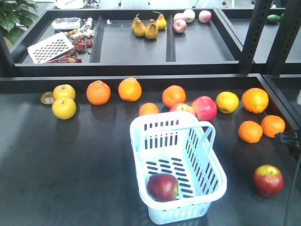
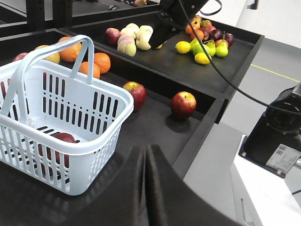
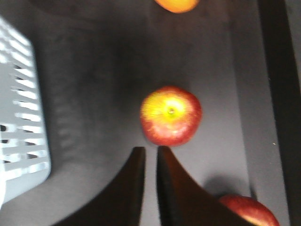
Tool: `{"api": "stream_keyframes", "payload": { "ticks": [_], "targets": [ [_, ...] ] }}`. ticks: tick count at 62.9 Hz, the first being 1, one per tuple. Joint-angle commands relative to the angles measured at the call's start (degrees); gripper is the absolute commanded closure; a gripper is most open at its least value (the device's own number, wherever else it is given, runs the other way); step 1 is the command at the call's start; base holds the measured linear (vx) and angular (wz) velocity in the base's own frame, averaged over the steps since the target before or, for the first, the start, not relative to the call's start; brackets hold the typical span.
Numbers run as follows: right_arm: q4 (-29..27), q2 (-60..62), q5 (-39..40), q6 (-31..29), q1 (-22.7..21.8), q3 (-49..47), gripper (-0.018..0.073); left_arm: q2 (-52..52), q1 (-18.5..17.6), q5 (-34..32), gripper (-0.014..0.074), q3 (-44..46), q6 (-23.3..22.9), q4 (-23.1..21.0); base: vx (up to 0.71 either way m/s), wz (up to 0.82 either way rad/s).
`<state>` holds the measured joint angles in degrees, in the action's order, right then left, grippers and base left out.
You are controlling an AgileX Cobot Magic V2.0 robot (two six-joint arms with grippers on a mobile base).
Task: Pick three apples into basket with both arms
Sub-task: 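Return the right gripper to a second red apple and grasp it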
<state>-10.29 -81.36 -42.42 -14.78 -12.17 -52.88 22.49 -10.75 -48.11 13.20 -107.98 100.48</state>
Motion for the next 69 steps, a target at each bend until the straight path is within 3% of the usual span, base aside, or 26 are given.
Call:
{"api": "stream_keyframes", "payload": {
  "ticks": [1,13,22,31,69],
  "targets": [
    [-0.4,-2.46,-0.74,-2.28,-0.49,-5.09,0.0306,0.5,-0.01,1.24,0.0603,1.41,-0.28,2.82,0.0,0.0],
    [1.54,-10.21,-1.75,-0.53,-0.49,-10.89,-0.0044,0.5,-0.01,1.28,0.0603,1.41,-0.28,2.82,0.0,0.0],
    [3.52,-15.18,-2.86,1.55,-0.49,-13.14,-0.0164,0.5,-0.01,1.72,0.0603,1.41,-0.28,2.87,0.0,0.0],
    [6.04,-19.18,-1.0,2.91,-0.49,-13.44,-0.0158,0.5,-0.01,2.66,0.0603,1.41,-0.28,2.87,0.0,0.0],
    [5.21,-34.28,1.41,2.7,-0.34,-13.44,0.0015,0.5,-0.01,4.16,0.0603,1.41,-0.28,2.87,0.0,0.0]
  ]
}}
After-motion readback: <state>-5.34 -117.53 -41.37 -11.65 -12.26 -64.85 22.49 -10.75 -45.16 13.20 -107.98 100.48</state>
